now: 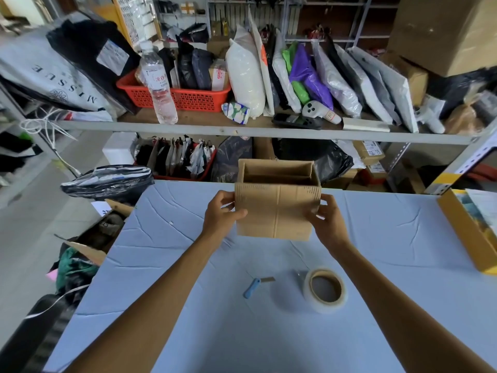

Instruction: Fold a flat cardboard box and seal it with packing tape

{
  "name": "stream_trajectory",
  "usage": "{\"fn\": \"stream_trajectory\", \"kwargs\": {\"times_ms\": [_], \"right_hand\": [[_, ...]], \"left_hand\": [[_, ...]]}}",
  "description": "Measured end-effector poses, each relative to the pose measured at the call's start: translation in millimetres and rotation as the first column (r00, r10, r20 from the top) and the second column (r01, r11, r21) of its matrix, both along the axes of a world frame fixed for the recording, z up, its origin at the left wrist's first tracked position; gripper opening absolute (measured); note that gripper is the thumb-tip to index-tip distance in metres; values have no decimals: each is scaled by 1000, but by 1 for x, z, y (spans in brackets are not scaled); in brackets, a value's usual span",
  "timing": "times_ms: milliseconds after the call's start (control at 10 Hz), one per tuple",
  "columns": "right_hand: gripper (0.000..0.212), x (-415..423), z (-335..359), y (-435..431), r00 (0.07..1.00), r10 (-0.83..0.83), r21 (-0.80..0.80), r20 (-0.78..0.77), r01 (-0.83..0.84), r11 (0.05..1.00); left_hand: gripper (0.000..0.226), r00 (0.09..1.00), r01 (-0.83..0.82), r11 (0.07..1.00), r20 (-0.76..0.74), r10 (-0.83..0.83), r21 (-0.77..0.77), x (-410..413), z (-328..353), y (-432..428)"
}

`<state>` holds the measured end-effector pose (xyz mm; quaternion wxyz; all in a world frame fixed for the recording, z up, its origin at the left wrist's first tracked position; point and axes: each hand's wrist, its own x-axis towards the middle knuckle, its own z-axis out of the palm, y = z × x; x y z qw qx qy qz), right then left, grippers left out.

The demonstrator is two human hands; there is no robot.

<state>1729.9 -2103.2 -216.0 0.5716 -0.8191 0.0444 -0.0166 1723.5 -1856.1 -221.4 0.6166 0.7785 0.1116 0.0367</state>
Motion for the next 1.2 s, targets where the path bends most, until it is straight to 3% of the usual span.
{"fn": "stream_trajectory", "kwargs": {"times_ms": [200, 700, 1000, 1200], "right_hand": [[40, 6, -18, 3, 994, -24, 44, -111, 29, 999], [51, 7, -58, -4, 947, -52, -109, -317, 18, 994], [57, -4, -51, -7, 934, -29, -272, -356, -74, 960], [55, -31, -33, -4, 877, -100, -442, -471, -136, 886]], "left_hand": [[40, 994, -14, 999, -113, 10, -39, -3, -31, 1], [45, 977, 50, 995, -204, -67, -83, -3, -78, -3], [53, 955, 183, 983, -242, -170, 34, -14, -65, 3], [66, 933, 282, 930, -291, -210, 234, -42, -53, 3]]}}
